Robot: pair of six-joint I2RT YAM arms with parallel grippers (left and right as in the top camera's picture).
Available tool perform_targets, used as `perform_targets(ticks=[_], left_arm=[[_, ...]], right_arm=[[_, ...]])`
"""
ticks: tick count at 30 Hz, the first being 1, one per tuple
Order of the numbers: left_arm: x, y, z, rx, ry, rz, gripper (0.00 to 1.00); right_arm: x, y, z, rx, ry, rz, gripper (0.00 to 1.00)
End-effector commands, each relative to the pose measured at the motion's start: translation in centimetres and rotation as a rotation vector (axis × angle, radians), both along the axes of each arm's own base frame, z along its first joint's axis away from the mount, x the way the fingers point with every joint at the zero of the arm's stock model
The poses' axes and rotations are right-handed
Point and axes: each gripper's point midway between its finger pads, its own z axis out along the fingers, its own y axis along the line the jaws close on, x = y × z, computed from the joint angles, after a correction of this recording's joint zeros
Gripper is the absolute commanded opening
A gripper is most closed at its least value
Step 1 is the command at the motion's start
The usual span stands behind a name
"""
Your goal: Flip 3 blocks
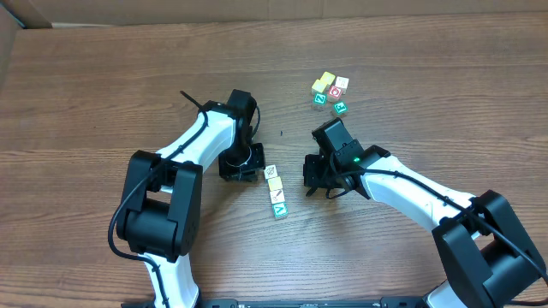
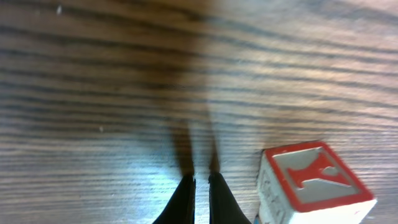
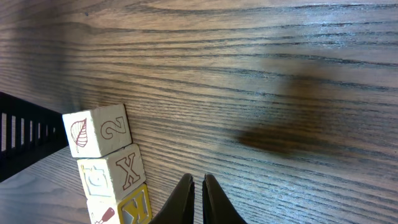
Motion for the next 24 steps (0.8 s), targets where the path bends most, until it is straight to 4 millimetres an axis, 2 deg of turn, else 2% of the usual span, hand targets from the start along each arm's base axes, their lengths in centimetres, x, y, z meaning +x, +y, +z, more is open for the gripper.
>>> perform_targets(ticks=[1,9,15,24], left_arm=[[0.2,-0.2,-0.2,0.010,-0.017,-0.002,0.05],[0.5,-0.4,-0.2,0.001,-0.030,0.002,0.04],[0.9,-1.5,0.0,-0.061,-0.040,0.005,0.04],[1.0,-1.7,0.0,-0.066,-0.044,0.004,0.04]], right_arm=[[0.1,0.0,-0.2,-0.007,-0.005,-0.004,0.08],[0.1,0.0,-0.2,-0.007,-0.005,-0.004,0.08],[0.1,0.0,-0.2,-0.007,-0.005,-0.004,0.08],[0.1,0.0,-0.2,-0.007,-0.005,-0.004,0.08]])
